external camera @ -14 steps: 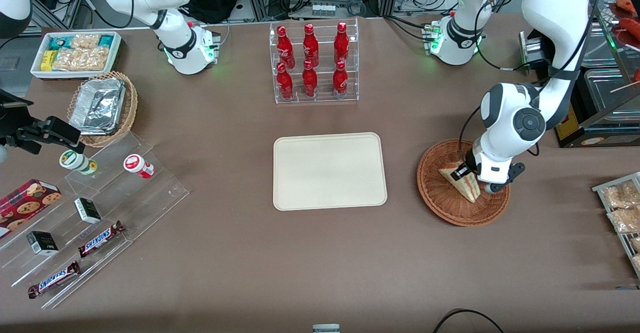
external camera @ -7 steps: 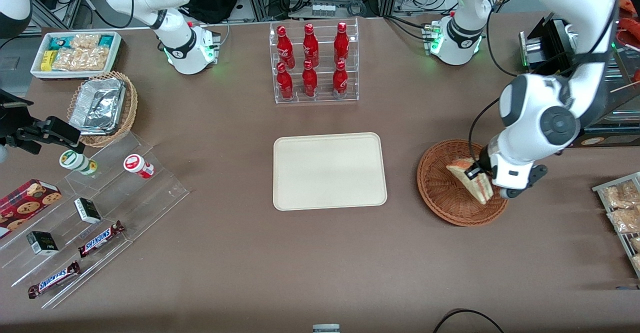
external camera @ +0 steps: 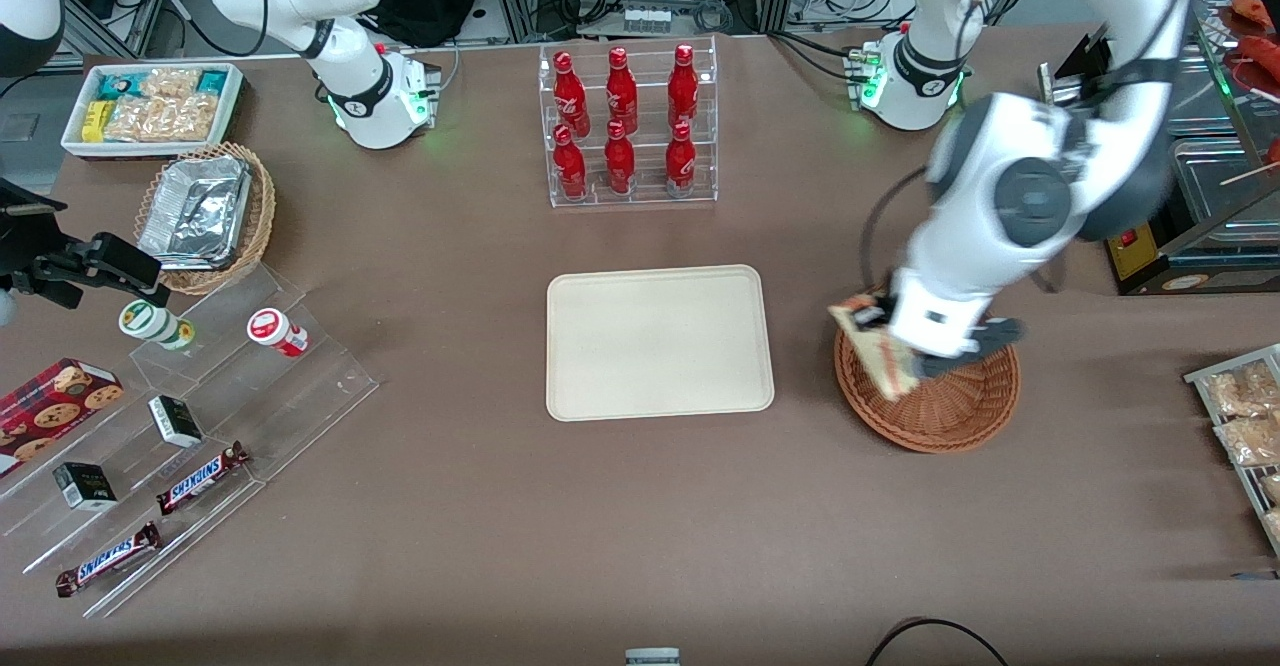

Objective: Place sandwich from basket to tray
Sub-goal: 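Lift the sandwich and carry it over the cream tray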

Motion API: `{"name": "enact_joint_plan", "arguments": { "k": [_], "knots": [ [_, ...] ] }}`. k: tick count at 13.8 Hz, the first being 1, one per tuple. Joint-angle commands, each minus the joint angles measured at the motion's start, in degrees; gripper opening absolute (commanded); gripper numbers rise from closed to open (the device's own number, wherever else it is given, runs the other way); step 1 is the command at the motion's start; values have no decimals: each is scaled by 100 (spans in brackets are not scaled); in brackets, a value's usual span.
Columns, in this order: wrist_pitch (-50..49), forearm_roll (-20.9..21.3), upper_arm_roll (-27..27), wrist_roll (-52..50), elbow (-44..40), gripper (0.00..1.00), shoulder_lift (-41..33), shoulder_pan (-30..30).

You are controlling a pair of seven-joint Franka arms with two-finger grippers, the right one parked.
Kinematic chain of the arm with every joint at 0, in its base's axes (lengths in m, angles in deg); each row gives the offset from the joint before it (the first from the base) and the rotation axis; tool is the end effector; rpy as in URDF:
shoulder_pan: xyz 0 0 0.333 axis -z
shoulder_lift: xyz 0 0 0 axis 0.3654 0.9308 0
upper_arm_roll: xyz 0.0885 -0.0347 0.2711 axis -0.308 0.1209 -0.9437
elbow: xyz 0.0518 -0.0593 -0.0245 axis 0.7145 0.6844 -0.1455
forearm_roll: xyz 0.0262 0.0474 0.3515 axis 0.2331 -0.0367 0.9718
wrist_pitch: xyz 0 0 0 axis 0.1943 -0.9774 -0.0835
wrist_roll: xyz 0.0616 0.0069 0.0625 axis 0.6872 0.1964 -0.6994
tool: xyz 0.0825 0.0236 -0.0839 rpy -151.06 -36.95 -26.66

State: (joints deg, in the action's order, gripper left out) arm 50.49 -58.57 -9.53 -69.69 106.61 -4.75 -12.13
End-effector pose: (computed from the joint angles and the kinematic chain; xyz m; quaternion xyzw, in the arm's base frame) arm 0.5226 -0.2419 0.3991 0.9861 0.1563 -0.0568 0.0021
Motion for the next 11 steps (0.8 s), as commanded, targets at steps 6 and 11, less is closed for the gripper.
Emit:
{"name": "enact_joint_plan", "arguments": {
  "k": [6, 11],
  "knots": [
    [1070, -6, 14, -117, -635, 10, 1284, 1239],
    [1566, 82, 14, -346, -652, 10, 1847, 1715]
  ]
}}
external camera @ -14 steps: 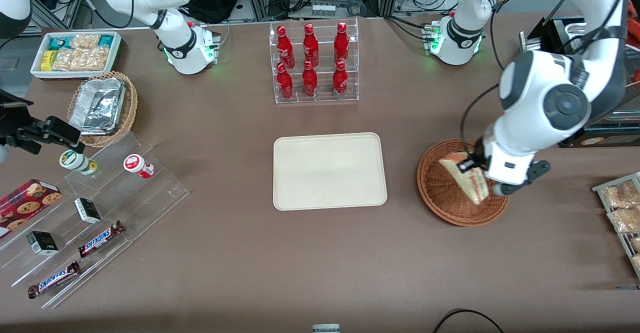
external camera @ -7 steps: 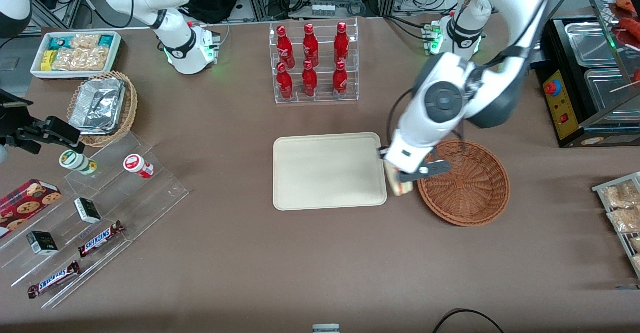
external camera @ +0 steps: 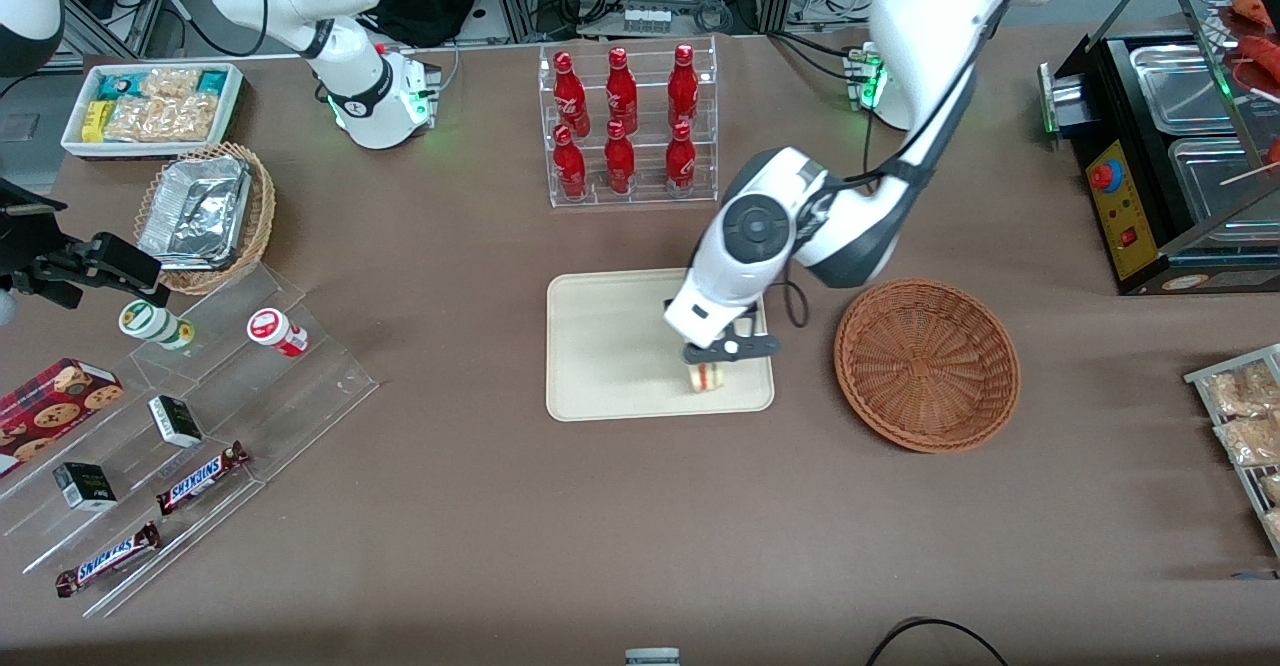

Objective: Place sandwich from basket to tray
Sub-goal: 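Lower the sandwich onto the tray and open the left gripper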

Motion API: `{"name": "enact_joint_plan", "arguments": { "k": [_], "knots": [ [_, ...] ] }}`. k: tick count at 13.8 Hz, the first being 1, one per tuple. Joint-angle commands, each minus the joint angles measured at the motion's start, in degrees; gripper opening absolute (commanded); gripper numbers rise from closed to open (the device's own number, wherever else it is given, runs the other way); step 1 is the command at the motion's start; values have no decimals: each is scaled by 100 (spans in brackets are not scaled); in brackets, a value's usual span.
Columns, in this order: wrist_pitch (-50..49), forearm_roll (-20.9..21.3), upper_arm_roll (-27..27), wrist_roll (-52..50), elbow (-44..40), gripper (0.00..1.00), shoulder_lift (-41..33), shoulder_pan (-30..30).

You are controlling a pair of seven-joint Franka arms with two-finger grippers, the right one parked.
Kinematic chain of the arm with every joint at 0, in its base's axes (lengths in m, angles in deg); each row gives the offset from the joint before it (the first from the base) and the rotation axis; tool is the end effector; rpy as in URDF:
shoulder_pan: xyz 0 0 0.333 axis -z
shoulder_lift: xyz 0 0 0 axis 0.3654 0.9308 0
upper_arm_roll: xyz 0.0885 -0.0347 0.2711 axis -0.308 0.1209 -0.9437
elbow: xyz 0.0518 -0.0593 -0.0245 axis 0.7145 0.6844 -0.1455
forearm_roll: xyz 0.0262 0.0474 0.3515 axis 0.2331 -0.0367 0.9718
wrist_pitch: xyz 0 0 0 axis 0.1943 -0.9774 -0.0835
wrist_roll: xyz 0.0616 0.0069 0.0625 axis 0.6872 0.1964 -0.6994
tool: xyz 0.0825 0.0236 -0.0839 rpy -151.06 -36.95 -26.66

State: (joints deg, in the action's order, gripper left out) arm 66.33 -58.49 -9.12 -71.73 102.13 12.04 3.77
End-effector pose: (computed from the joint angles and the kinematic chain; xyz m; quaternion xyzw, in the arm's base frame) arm 0.4798 -0.4092 0.2835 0.9960 0.0488 -0.0575 0.0474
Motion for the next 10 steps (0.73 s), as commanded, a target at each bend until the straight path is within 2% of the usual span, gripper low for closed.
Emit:
{"name": "enact_joint_plan", "arguments": {
  "k": [1, 5, 10],
  "knots": [
    [-18, 74, -27, -133, -205, 10, 238, 143],
    [26, 328, -27, -116, -494, 11, 651, 477],
    [105, 320, -27, -124, -574, 12, 801, 609]
  ]
}}
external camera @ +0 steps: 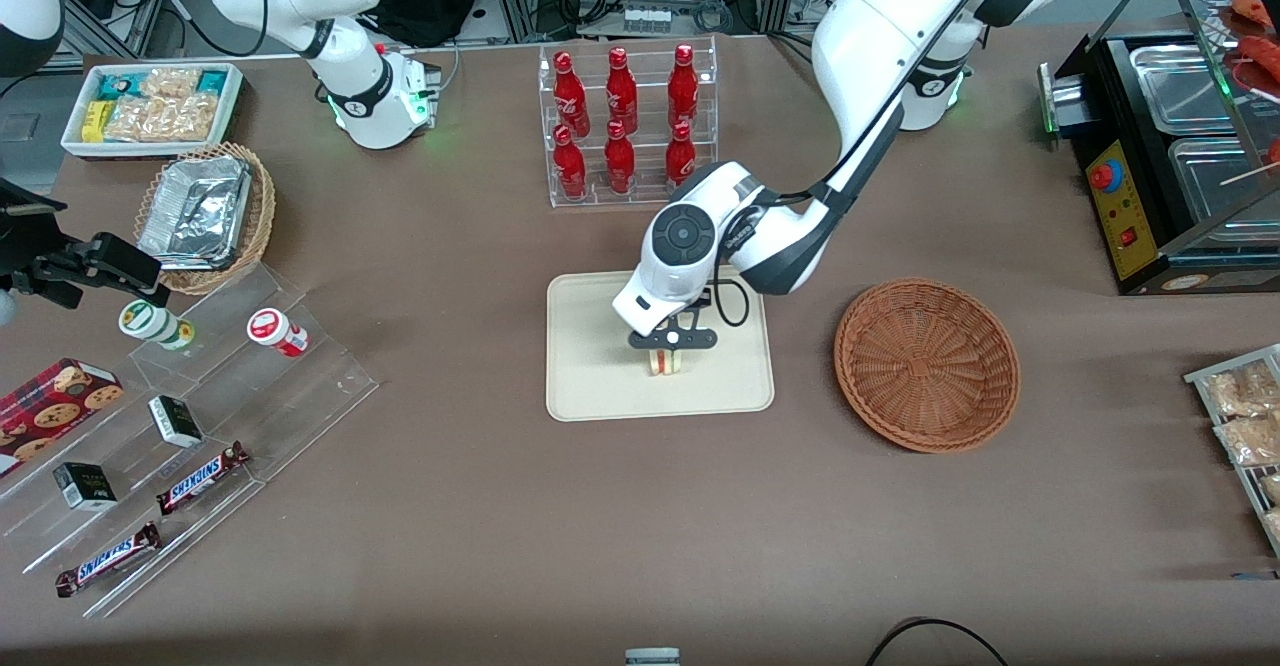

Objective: Place sandwich from basket to tray

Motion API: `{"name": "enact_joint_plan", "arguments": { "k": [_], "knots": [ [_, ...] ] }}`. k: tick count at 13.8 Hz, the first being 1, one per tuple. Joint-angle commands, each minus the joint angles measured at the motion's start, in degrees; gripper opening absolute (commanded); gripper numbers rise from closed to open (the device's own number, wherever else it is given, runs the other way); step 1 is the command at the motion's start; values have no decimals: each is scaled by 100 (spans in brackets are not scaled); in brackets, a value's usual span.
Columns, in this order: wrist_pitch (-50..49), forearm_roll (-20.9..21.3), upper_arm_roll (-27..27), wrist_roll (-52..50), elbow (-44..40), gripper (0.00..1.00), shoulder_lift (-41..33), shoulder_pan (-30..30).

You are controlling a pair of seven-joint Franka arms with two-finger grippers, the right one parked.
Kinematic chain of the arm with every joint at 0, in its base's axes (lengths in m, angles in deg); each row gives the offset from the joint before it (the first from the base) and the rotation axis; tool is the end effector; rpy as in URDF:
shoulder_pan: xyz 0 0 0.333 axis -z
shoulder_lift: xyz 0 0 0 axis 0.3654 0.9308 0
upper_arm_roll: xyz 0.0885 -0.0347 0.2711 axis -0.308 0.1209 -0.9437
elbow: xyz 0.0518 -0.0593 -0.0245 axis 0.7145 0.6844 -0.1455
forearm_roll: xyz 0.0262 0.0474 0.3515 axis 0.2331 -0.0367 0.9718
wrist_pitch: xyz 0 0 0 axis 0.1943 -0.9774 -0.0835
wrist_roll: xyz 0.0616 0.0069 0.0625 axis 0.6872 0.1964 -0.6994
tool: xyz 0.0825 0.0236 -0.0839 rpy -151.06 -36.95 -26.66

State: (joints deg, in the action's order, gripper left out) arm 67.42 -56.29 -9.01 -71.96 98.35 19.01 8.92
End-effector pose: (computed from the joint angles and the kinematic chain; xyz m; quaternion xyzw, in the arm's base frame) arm 0.4515 -0.4563 0.2368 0.9969 0.0018 -0.0706 0.0340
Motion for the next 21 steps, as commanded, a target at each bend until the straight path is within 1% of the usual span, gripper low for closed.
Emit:
{"name": "enact_joint_plan", "arguments": {
  "k": [1, 3, 4, 5, 6, 9, 11, 14, 17, 20, 21],
  "knots": [
    [-4, 100, -38, -111, -256, 12, 148, 93],
    [-4, 108, -38, -111, -362, 14, 306, 111],
    [-4, 109, -38, -102, -362, 25, 315, 146],
    [-4, 109, -38, -93, -362, 56, 315, 146],
    [-4, 126, -46, -93, -362, 100, 307, 146],
    [-39, 144, -73, -137, -354, 100, 167, 111],
    [-179, 74, -90, -155, -292, 100, -236, 32],
    [-1003, 65, -90, -497, -283, 100, -957, -222],
    [-2005, 91, -99, -542, -275, 100, -1686, -793],
    [-2822, 179, -99, -367, -222, 100, -2372, -1460],
    [-3156, 248, -99, -140, -213, 100, -2592, -1680]
  ]
}}
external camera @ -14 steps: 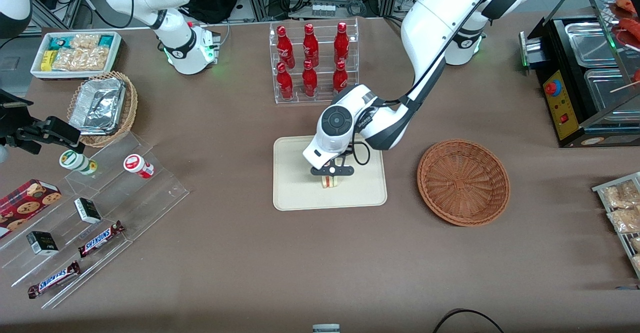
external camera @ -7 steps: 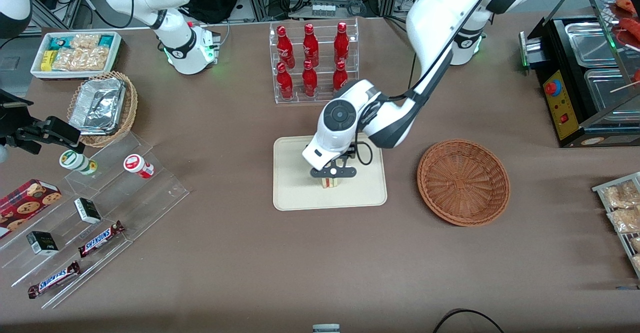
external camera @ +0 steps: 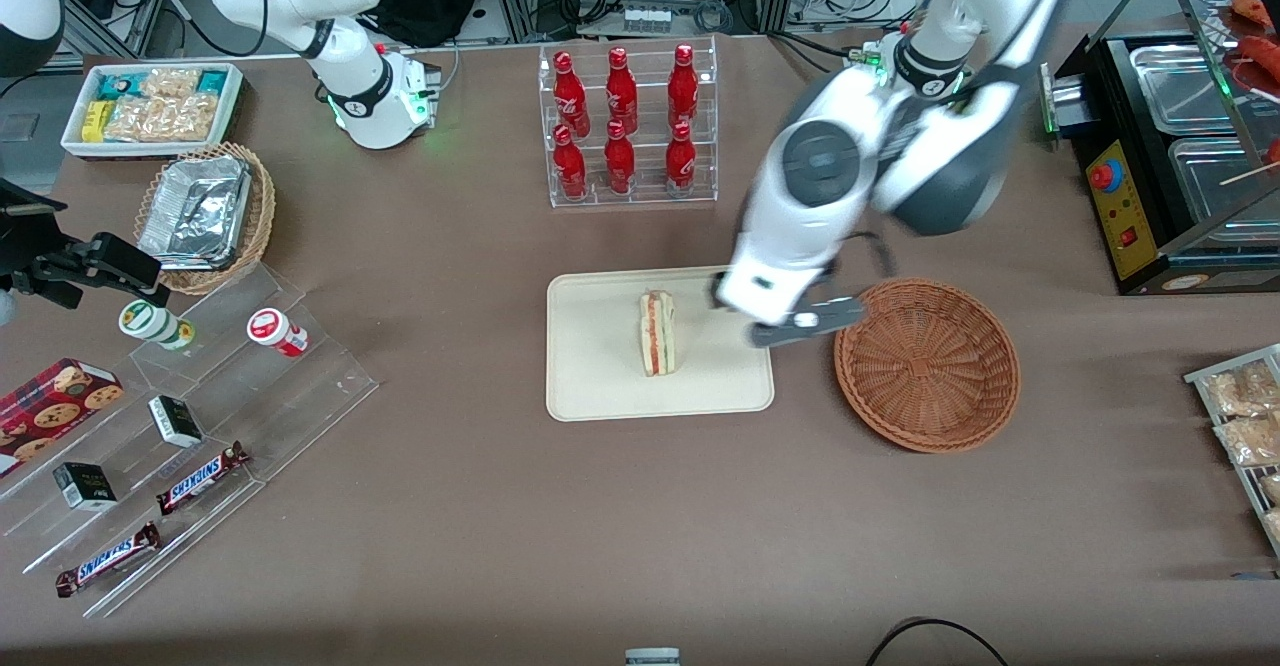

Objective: Place sandwich from basket to tray

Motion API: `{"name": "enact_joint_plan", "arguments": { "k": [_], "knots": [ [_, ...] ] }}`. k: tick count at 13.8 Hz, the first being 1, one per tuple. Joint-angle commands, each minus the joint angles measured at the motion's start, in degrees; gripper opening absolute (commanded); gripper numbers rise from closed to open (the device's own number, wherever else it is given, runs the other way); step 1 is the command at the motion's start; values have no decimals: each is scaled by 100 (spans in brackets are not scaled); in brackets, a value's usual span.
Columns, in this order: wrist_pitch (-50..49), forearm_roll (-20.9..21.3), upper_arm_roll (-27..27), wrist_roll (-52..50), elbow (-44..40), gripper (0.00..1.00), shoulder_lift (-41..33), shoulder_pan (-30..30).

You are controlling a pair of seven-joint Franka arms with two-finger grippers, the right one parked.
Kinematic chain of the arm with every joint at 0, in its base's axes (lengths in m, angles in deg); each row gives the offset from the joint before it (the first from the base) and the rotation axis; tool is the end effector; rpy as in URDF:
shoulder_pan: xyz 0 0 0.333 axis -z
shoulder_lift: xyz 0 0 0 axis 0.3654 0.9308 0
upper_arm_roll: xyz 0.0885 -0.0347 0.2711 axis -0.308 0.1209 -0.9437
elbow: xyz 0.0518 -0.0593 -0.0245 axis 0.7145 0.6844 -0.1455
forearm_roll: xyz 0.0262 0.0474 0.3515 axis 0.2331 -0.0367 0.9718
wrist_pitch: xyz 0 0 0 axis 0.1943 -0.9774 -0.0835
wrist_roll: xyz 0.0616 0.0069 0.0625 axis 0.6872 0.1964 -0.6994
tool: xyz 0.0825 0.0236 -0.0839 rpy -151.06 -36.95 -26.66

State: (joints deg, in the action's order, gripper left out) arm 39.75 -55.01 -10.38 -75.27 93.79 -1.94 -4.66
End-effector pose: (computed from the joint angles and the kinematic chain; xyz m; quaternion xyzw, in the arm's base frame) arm 0.5126 -0.2980 0.4521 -0.9883 -0.1431 0.0442 0.0274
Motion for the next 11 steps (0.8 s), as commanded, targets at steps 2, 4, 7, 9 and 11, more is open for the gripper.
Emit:
{"name": "enact_joint_plan", "arguments": {
  "k": [2, 4, 7, 9, 11],
  "knots": [
    [-899, 165, 38, 893, 243, 100, -831, -840],
    [-1252, 165, 46, 1597, 243, 100, -1078, -1297],
    [-1543, 130, 47, 2284, 269, 100, -1255, -1755],
    [-1623, 113, 46, 2818, 322, 100, -1378, -2097],
    [-1719, 86, 38, 3399, 444, 100, -1544, -2283]
  ]
}}
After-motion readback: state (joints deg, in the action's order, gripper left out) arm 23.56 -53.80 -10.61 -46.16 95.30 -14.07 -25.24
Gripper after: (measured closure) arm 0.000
